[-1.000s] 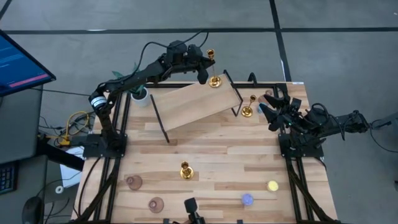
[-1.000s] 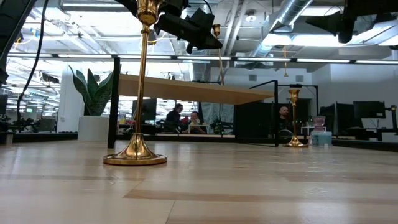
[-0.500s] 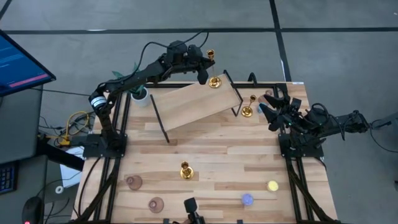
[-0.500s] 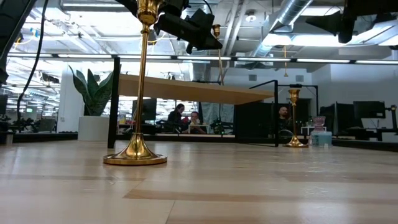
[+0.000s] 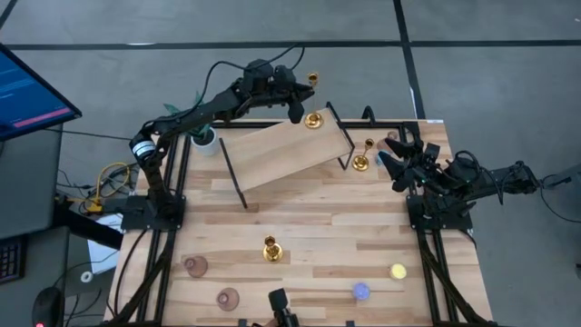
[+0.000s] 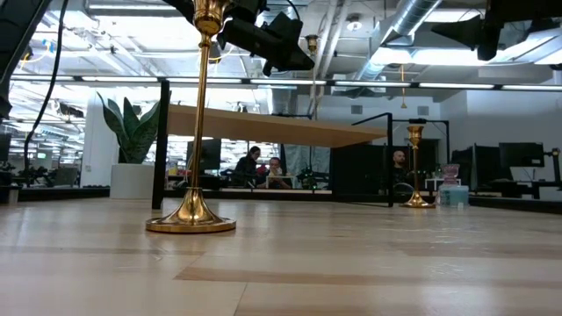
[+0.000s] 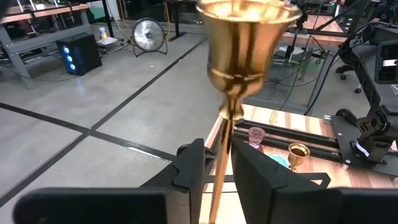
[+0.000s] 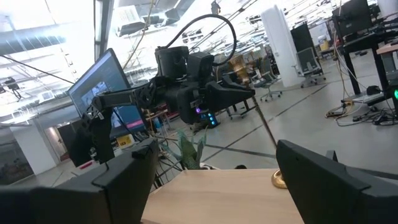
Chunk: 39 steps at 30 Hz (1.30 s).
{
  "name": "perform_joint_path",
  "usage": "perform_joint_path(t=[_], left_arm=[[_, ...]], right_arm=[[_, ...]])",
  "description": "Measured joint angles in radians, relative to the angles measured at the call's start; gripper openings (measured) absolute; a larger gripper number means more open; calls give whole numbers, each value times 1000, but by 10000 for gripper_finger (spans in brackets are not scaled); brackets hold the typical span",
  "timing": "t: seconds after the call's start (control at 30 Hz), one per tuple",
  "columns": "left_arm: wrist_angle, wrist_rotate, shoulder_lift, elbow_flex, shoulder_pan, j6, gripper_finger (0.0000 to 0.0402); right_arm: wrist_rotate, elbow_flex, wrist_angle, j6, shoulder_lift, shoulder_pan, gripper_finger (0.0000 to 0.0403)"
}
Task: Pick & Place candle stick holders
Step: Put the bottom gold candle holder on the shelf
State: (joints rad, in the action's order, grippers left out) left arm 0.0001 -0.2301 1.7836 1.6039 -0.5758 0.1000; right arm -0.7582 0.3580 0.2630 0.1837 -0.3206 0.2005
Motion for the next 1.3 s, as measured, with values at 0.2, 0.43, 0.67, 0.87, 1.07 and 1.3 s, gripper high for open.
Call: perform_joint_path(t=[0.2, 0.43, 0.67, 0.87, 1.07, 1.3], left_arm=[[-2, 0, 0, 0, 0, 0, 108], [-46, 0, -1, 0, 0, 13, 163], [-76, 0, -16, -1, 0, 27, 207], [-253, 17, -97, -1, -6, 81, 223], [-456, 31, -251, -1, -3, 109, 217], [-568, 73, -479, -1, 16, 105, 200]], right_arm=[[0, 0, 0, 0, 0, 0, 317], [1, 0, 0, 0, 0, 1, 317], [1, 0, 0, -1, 0, 1, 317], [1, 0, 0, 0, 0, 2, 317], [1, 0, 0, 0, 0, 2, 317], [0, 0, -1, 0, 0, 2, 317]])
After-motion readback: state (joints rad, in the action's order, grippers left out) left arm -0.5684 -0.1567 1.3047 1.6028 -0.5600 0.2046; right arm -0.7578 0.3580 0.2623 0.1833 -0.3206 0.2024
